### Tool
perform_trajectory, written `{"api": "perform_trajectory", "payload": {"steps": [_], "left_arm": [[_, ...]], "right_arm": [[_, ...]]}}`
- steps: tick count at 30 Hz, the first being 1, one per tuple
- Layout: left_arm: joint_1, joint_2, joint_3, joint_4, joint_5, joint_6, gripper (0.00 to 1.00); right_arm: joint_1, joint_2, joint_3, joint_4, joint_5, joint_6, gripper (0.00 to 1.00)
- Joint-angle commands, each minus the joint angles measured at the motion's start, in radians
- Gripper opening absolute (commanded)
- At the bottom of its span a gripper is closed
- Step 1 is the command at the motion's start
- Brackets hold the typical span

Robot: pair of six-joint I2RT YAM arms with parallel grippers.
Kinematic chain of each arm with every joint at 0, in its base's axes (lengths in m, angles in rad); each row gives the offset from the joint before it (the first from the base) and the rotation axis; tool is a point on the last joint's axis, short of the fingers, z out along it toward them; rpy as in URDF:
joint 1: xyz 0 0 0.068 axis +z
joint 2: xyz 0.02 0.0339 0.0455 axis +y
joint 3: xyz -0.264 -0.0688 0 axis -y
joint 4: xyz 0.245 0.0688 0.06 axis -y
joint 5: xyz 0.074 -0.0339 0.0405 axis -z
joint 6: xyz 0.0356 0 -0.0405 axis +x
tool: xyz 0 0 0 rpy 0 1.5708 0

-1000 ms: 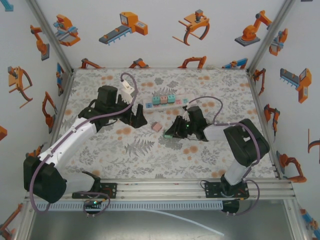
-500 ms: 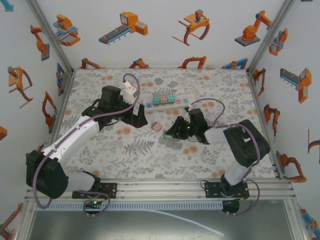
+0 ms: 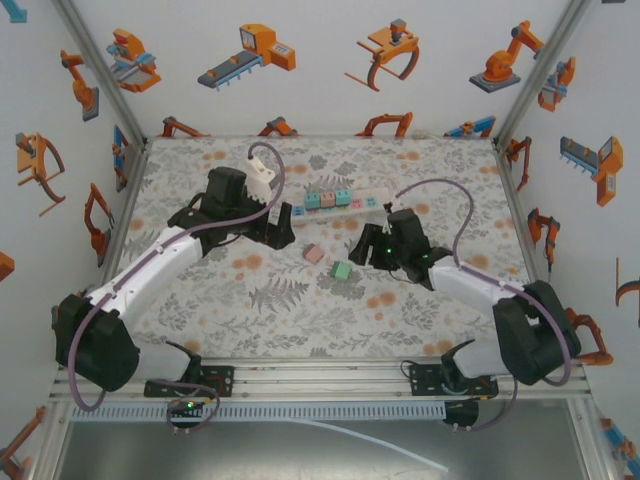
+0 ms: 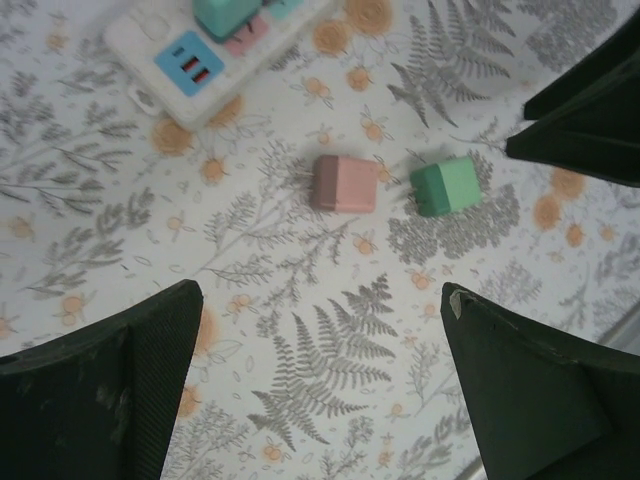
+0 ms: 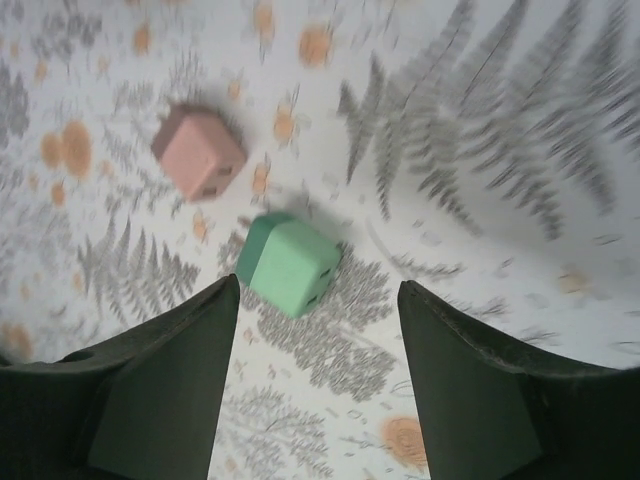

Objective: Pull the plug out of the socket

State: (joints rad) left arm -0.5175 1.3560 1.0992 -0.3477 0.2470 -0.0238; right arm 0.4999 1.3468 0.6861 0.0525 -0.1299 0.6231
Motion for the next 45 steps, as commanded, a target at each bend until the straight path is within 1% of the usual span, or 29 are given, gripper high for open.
{"api": "perform_trajectory", "payload": {"steps": [1,3,5,8,9,11,12,14,16,17,19,24,27,30,36,41,44,45], "left_arm": [[-0.003,0.059,0.086,0.072,-0.136,0.059,0.97],[0.003,0.11,0.14,0.095,-0.154,0.066,0.97],[0.01,0.186,0.226,0.073,-0.151,0.07,0.97],[0.019,0.287,0.331,0.045,-0.134,0.068,0.97],[0.021,0.317,0.358,0.039,-0.116,0.072,0.97],[0.028,0.363,0.395,0.047,-0.067,0.092,0.97],[0.038,0.394,0.419,0.04,-0.013,0.113,0.97],[0.064,0.464,0.502,-0.039,0.113,0.2,0.98],[0.079,0.516,0.548,-0.084,0.193,0.313,1.0],[0.08,0.523,0.536,-0.068,0.232,0.373,0.99],[0.085,0.533,0.505,0.002,0.261,0.446,0.98],[0.084,0.605,0.531,0.057,0.334,0.517,0.95],[0.073,0.645,0.528,0.114,0.362,0.564,0.96],[0.069,0.687,0.545,0.142,0.38,0.568,0.97],[0.063,0.769,0.61,0.121,0.357,0.6,0.96],[0.064,0.81,0.624,0.069,0.379,0.624,0.88],[0.068,0.822,0.62,0.076,0.41,0.61,0.79],[0.066,0.827,0.622,0.075,0.411,0.609,0.74]], "right_arm": [[-0.045,-0.017,0.153,-0.11,0.219,-0.135,0.6],[-0.105,0.05,0.28,-0.165,0.163,-0.103,0.59],[-0.157,0.152,0.417,-0.213,0.108,-0.051,0.57],[-0.194,0.314,0.616,-0.317,0.106,0.044,0.56],[-0.208,0.38,0.688,-0.359,0.084,0.073,0.55],[-0.227,0.49,0.811,-0.417,0.045,0.117,0.53],[-0.234,0.545,0.863,-0.428,0.027,0.134,0.51],[-0.238,0.624,0.937,-0.44,0.027,0.148,0.51],[-0.239,0.688,0.983,-0.434,0.031,0.148,0.51],[-0.243,0.708,0.998,-0.431,0.019,0.15,0.51],[-0.247,0.753,1.022,-0.421,-0.006,0.154,0.51],[-0.256,0.8,1.019,-0.418,-0.012,0.183,0.51],[-0.261,0.807,1.0,-0.418,-0.01,0.188,0.51],[-0.27,0.808,0.973,-0.42,-0.017,0.206,0.51],[-0.273,0.808,0.938,-0.442,-0.017,0.212,0.5],[-0.273,0.812,0.935,-0.445,-0.034,0.217,0.5],[-0.273,0.808,0.933,-0.444,-0.034,0.213,0.5],[-0.273,0.808,0.934,-0.445,-0.036,0.208,0.5]]}}
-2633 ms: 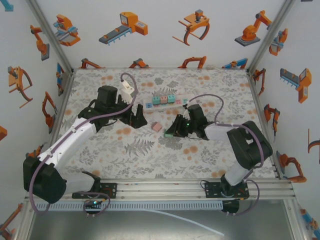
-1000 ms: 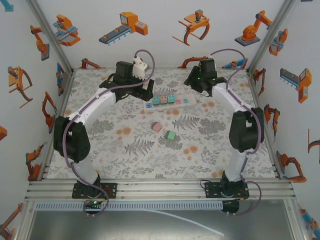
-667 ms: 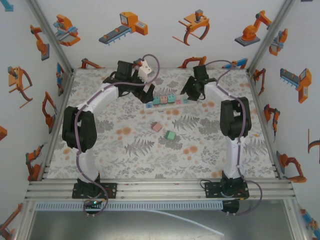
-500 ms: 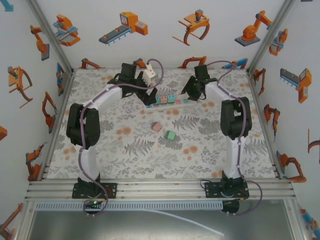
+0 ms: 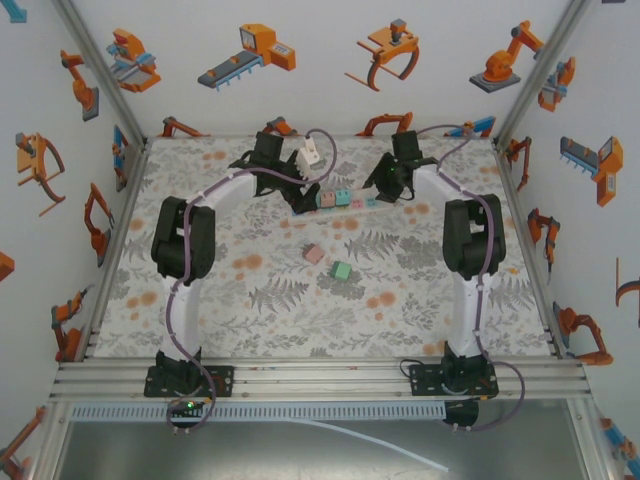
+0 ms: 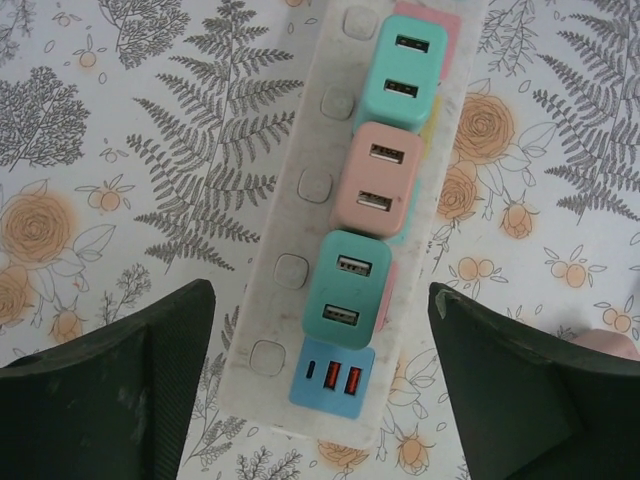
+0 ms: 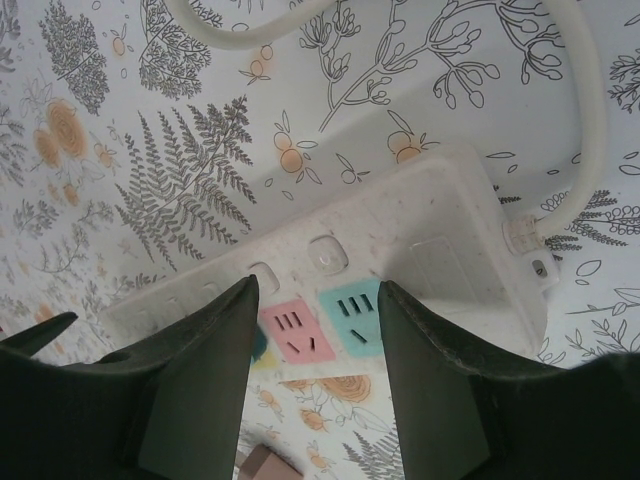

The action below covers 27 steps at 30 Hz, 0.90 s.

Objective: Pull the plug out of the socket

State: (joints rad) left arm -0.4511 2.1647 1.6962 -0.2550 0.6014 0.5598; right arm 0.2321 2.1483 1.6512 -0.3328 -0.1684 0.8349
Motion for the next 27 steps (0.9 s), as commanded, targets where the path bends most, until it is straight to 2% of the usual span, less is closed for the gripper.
{"api": "perform_trajectory", "payload": {"steps": [1,3,6,12,16,19,24,27], "left_arm": [[-0.003,0.021,0.027,-0.017,0.058,0.027,0.7],[-0.005,0.023,0.026,-0.018,0.057,0.026,0.65],[-0.005,0.027,0.023,-0.016,0.059,0.021,0.53],[-0.004,0.054,0.047,-0.041,0.075,0.026,0.5],[-0.004,0.076,0.063,-0.057,0.061,0.032,0.41],[-0.003,0.078,0.063,-0.056,0.063,0.028,0.24],[-0.002,0.063,0.053,-0.033,0.076,0.019,0.23],[0.003,0.051,0.046,-0.008,0.102,0.012,0.23]], "right_arm": [[-0.005,0.009,-0.033,-0.06,0.003,-0.006,0.5],[-0.005,0.011,-0.038,-0.057,0.001,-0.007,0.5],[-0.005,0.018,-0.042,-0.054,0.0,-0.002,0.5],[-0.005,0.016,-0.045,-0.064,0.004,-0.001,0.5],[-0.005,0.013,-0.047,-0.069,0.006,-0.002,0.5],[-0.005,0.013,-0.048,-0.071,0.007,-0.002,0.5],[-0.004,0.018,-0.053,-0.088,0.017,-0.011,0.49],[0.002,0.018,-0.047,-0.133,0.076,-0.034,0.46]]}}
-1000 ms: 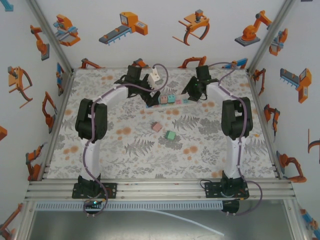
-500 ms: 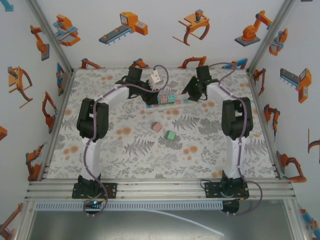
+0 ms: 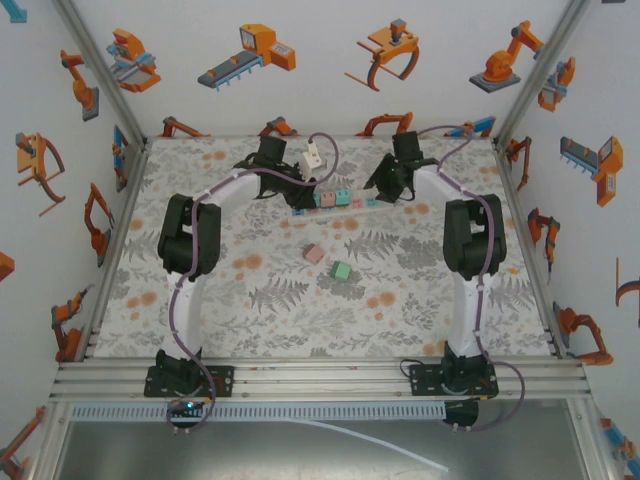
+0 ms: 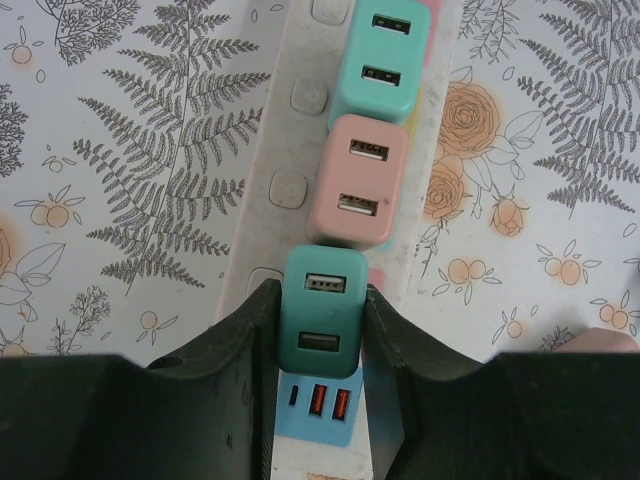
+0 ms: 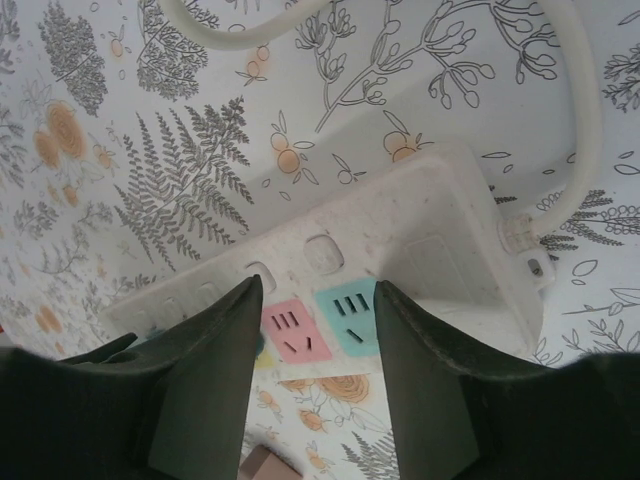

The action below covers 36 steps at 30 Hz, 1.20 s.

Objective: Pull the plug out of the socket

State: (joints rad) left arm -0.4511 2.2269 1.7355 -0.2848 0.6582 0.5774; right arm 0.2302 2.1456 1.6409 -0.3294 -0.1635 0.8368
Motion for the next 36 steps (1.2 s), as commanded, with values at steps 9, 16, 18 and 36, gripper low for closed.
{"api": "perform_trajectory", "payload": {"steps": [9,16,18,36], "left_arm": [[0.013,-0.063,-0.024,0.096,0.1,-0.012,0.2],[0.015,-0.117,-0.079,0.143,0.068,0.012,0.18],[0.017,-0.133,-0.093,0.17,0.07,0.006,0.17],[0.041,-0.133,-0.139,0.255,0.081,-0.013,0.12]], "right_arm": [[0.049,0.048,0.055,-0.282,0.235,-0.18,0.46],[0.072,0.094,0.097,-0.356,0.277,-0.204,0.46],[0.07,0.102,0.098,-0.358,0.279,-0.202,0.46],[0.128,0.227,0.305,-0.562,0.449,-0.253,0.45]]}}
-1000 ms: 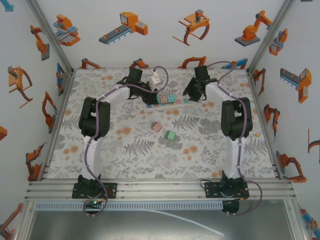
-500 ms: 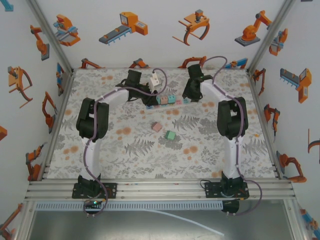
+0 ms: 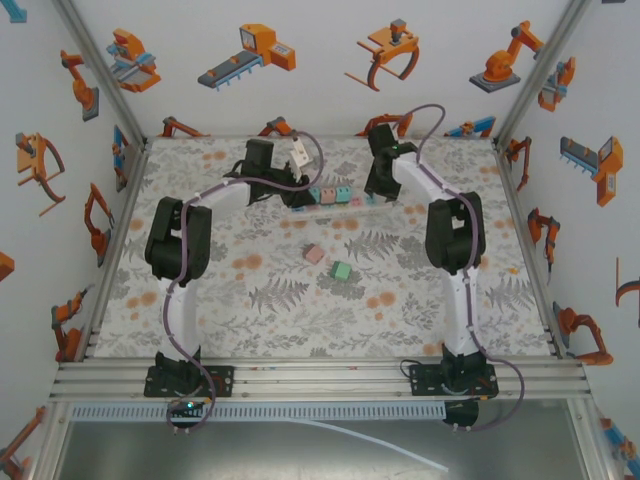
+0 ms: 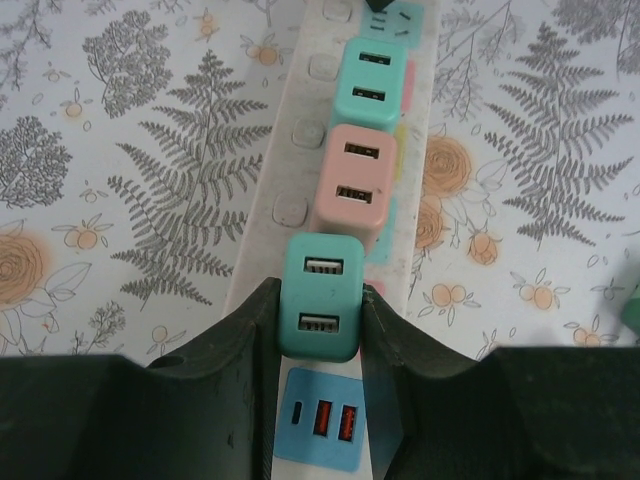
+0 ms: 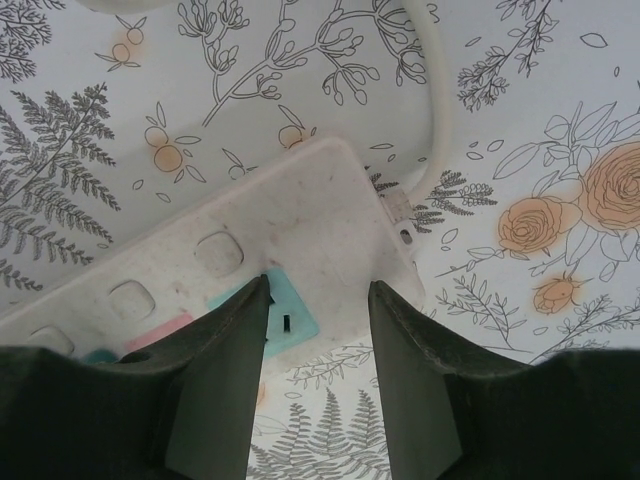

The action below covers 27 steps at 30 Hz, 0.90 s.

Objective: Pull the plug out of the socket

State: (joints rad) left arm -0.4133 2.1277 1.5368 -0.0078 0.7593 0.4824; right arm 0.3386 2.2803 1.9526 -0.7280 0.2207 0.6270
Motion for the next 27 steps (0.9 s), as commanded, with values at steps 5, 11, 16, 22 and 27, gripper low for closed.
{"api": "perform_trajectory", "payload": {"steps": [5,11,16,22,27], "left_arm": [[-0.032,-0.006,0.075,-0.152,-0.146,0.235,0.12],[-0.032,-0.017,0.054,-0.108,-0.15,0.219,0.12],[0.007,-0.061,0.019,0.182,0.026,-0.092,0.07],[0.021,-0.089,-0.004,0.391,0.052,-0.29,0.06],[0.022,-0.101,-0.038,0.376,0.088,-0.225,0.06]], "right_arm": [[0.053,0.185,0.12,-0.26,0.08,-0.081,0.45],[0.077,0.292,0.247,-0.4,0.143,-0.109,0.43],[0.085,0.308,0.279,-0.44,0.163,-0.125,0.43],[0.085,0.325,0.313,-0.459,0.165,-0.136,0.43],[0.085,0.332,0.322,-0.463,0.167,-0.136,0.43]]}}
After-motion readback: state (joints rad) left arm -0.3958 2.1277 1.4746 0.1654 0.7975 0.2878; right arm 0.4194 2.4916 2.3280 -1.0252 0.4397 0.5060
